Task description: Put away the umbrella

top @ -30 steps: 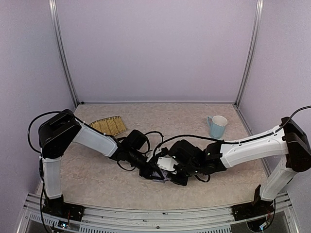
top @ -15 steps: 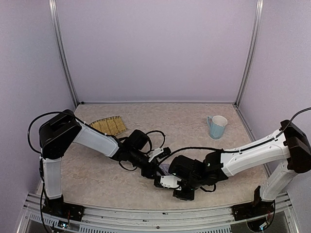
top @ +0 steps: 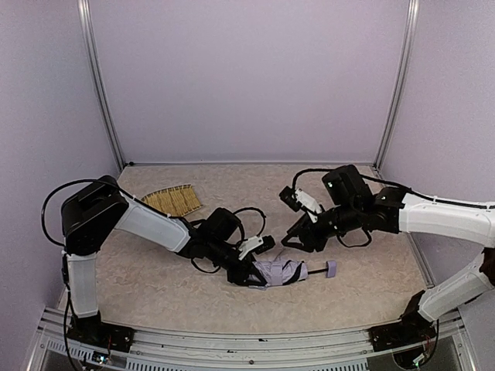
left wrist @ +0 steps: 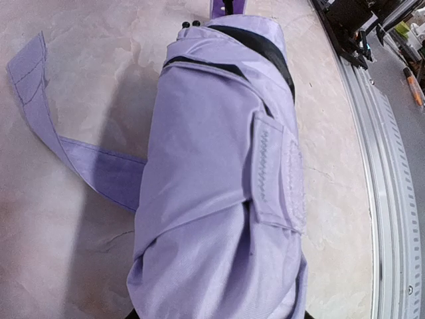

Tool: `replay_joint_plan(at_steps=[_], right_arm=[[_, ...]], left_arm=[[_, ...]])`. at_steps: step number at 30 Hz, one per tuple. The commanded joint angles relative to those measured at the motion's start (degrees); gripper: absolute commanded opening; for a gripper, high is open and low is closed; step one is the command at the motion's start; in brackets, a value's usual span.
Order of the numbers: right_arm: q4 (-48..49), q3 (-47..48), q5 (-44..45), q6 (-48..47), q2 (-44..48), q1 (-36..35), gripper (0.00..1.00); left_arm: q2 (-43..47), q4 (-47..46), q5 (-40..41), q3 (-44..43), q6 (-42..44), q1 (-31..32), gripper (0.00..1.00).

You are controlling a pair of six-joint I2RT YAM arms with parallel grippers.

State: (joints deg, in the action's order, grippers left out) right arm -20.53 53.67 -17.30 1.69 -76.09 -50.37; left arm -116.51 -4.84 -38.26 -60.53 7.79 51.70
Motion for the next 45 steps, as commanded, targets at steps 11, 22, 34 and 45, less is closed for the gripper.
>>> replay_joint_plan(at_steps=[11, 22, 34, 45], right_arm=[[2.9, 4.3, -17.7, 11.3, -21.7, 20.9, 0.53], [2.1, 11.4, -6.4, 11.3, -30.3, 14.3, 0.65], [-11.1, 22.1, 9.2, -11.5, -39.9, 9.8, 0.57], [-12.9, 19.0, 18.1, -11.2, -41.0, 3.8, 0.4]], left_arm=[[-4.8, 13.3, 18.0, 4.2, 4.0, 5.7, 0.0], [-5.0, 13.5, 17.8, 3.9, 4.1, 5.7, 0.0], [-5.0, 13.5, 17.6, 3.9, 4.2, 5.7, 0.0], [-5.3, 13.8, 17.2, 3.7, 4.2, 5.5, 0.0]])
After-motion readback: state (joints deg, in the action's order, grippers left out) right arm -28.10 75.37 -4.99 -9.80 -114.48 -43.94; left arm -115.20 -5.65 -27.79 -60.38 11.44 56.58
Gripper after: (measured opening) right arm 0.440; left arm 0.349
